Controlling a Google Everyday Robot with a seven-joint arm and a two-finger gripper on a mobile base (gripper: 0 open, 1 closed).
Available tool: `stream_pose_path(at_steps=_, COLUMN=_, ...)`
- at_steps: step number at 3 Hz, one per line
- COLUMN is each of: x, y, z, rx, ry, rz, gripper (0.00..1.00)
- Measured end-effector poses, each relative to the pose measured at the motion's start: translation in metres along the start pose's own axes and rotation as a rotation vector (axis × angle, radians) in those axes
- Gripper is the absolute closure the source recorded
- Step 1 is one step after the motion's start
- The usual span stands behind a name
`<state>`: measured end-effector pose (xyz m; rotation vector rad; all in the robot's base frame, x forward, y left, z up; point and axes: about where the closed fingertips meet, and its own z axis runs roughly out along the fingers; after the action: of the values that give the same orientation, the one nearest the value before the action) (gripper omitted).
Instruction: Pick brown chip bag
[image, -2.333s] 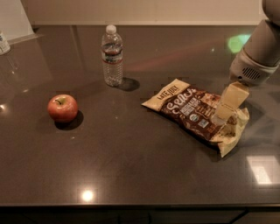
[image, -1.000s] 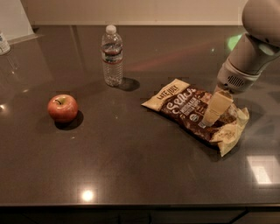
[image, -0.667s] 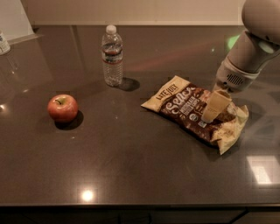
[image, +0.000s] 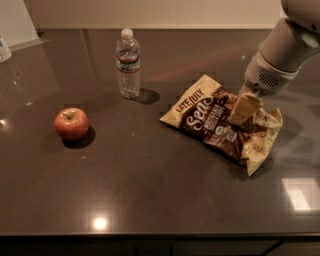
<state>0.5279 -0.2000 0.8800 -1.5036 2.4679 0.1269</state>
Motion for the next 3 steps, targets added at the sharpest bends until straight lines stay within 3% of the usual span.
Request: stream_pose_path(at_steps=3, x=-0.044, y=0.002, z=-0.061, rx=0.093, ry=-0.048, rz=-0.104, gripper=1.0)
